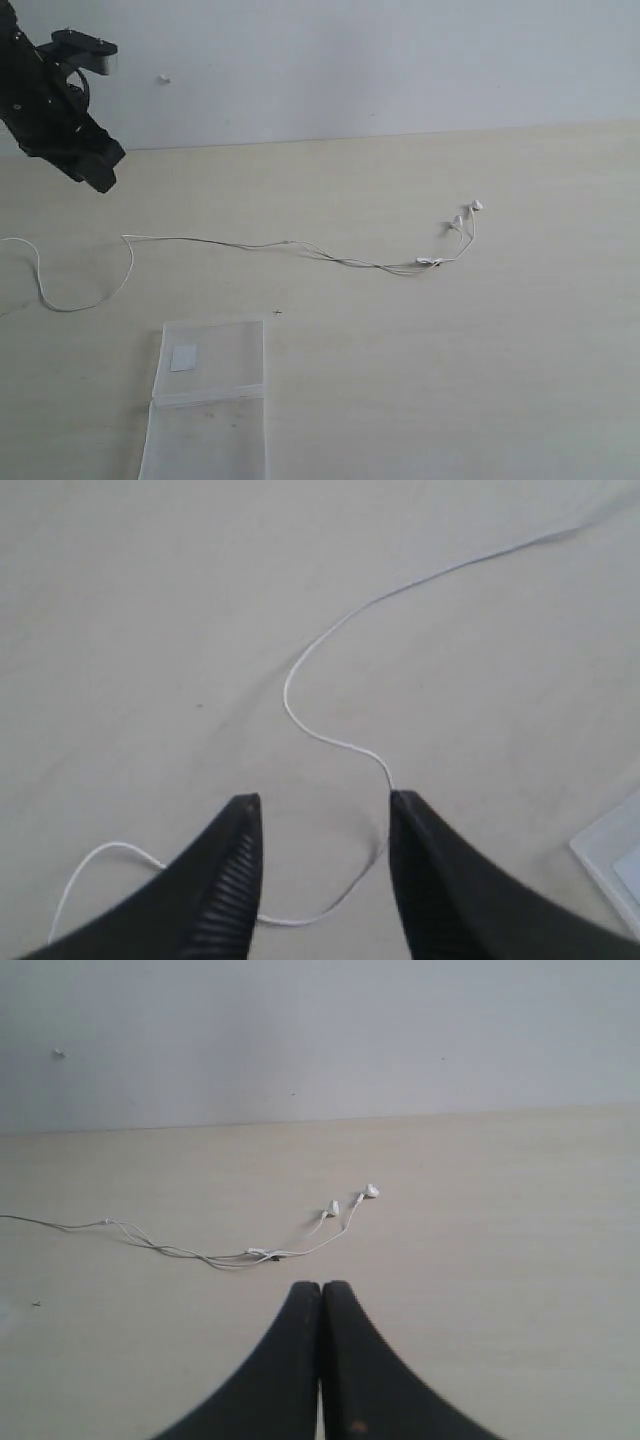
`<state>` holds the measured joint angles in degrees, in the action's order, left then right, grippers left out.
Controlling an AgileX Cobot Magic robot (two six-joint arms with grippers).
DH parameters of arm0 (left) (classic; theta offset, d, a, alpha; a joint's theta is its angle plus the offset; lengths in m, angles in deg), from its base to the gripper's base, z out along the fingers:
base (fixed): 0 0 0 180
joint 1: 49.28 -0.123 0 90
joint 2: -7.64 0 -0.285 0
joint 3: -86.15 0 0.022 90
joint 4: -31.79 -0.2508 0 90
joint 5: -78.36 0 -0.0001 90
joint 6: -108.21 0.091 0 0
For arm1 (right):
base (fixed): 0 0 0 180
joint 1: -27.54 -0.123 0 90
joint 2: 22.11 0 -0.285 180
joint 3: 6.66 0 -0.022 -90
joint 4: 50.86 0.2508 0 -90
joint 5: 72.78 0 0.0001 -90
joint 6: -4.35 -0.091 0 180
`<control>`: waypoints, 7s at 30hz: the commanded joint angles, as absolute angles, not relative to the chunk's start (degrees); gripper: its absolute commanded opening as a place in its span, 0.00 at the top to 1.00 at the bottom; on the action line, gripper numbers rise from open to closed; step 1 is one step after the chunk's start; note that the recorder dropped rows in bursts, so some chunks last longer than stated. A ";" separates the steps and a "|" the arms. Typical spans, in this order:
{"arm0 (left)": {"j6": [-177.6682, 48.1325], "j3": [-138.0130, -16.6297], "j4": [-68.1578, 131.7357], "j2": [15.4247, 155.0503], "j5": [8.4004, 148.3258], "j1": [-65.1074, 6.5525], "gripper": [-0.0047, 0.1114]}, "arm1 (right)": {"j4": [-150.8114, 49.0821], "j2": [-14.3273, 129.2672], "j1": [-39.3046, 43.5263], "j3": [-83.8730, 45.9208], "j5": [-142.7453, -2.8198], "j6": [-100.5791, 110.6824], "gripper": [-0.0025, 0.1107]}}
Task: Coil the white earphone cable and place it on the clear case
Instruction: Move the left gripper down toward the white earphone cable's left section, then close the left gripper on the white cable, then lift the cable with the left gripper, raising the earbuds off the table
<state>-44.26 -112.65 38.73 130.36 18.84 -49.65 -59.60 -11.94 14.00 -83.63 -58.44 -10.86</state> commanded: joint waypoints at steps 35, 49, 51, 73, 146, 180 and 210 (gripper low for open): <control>-55.12 -128.07 33.06 150.34 13.46 -44.76 0.54 | -59.80 -12.35 14.26 -83.87 -59.04 -10.66 0.98; -56.38 -128.07 29.61 152.87 13.63 -44.76 0.54 | -59.80 -12.35 14.26 -83.87 -59.04 -10.66 0.98; -56.38 -128.07 28.76 152.87 13.38 -44.76 0.54 | -59.80 -12.35 14.26 -83.87 -59.04 -10.66 0.98; -54.31 -128.07 32.48 151.18 20.44 -44.73 0.54 | -59.80 -12.35 14.26 -83.87 -59.04 -10.66 0.98; -59.39 -128.78 29.68 153.70 10.76 -44.73 0.96 | -59.80 -12.35 14.26 -83.87 -59.16 -10.66 0.98; -56.93 -127.91 38.02 113.13 9.96 -49.48 0.96 | -59.80 -12.35 14.26 -83.87 -59.16 -10.66 0.98; -53.36 -127.91 46.84 86.06 11.12 -49.27 0.96 | -59.80 -12.35 14.26 -83.87 -59.16 -10.66 0.98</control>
